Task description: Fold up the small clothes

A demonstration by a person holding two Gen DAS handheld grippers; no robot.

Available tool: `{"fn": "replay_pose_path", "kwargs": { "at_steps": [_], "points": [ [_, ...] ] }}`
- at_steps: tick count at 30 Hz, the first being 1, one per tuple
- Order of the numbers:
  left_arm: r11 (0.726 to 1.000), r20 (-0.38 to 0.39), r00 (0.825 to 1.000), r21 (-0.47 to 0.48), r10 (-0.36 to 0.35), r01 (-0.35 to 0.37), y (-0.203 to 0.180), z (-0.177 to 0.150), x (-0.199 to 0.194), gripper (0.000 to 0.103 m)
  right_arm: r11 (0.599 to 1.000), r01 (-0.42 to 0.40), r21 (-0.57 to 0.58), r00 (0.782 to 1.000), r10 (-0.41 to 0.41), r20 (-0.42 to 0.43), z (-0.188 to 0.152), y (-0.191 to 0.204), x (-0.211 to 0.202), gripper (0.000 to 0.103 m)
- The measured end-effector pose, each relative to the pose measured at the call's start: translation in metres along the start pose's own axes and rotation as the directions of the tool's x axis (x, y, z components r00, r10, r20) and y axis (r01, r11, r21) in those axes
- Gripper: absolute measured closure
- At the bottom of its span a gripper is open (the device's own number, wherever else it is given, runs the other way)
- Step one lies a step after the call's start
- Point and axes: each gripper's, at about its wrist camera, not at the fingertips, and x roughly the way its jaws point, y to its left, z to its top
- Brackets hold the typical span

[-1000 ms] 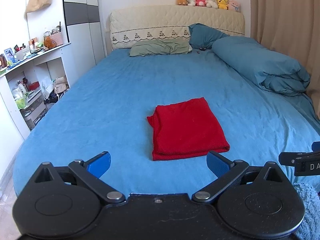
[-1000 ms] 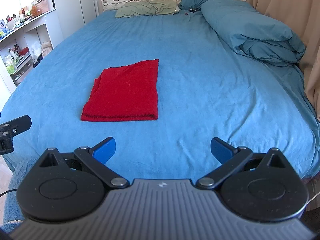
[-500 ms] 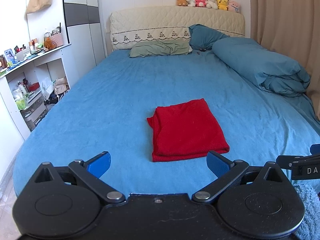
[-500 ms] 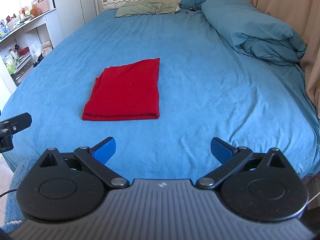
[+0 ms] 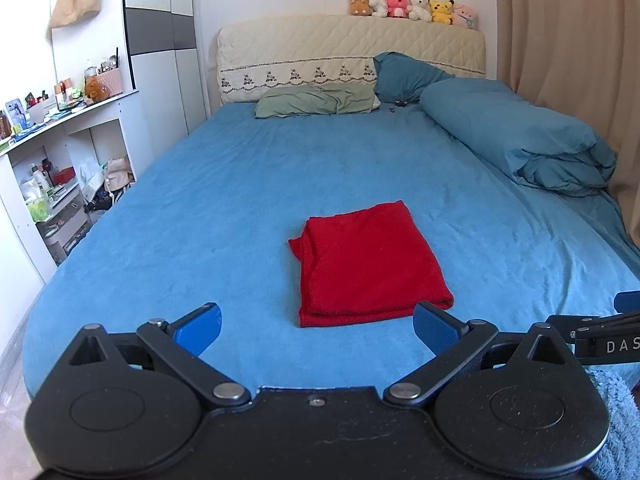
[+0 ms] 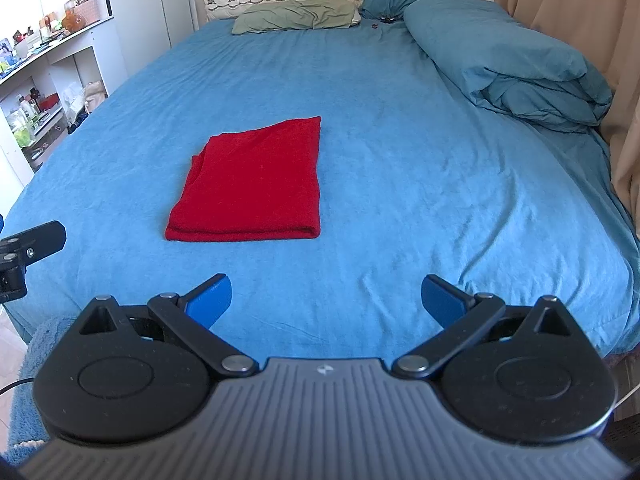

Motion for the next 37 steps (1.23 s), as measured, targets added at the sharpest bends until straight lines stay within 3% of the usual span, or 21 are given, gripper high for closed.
{"fn": "replay_pose_path", "kwargs": {
  "at_steps": [30, 37],
  "points": [
    [1.000, 0.010, 1.000, 0.001, 0.022, -0.022, 0.0019, 0.0026, -0.0001, 0.000, 1.000, 0.002, -0.002, 1.000, -0.002, 0.006, 0.0042, 0.0014, -0.0051, 0.000],
    [1.000, 0.010, 1.000, -0.020, 0.001, 0.000, 0.0027, 0.0018, 0.0009, 0.000, 1.000, -0.002, 0.000, 1.000, 0.002, 0.003, 0.0058, 0.0031, -0.0047, 0.000]
  ]
}}
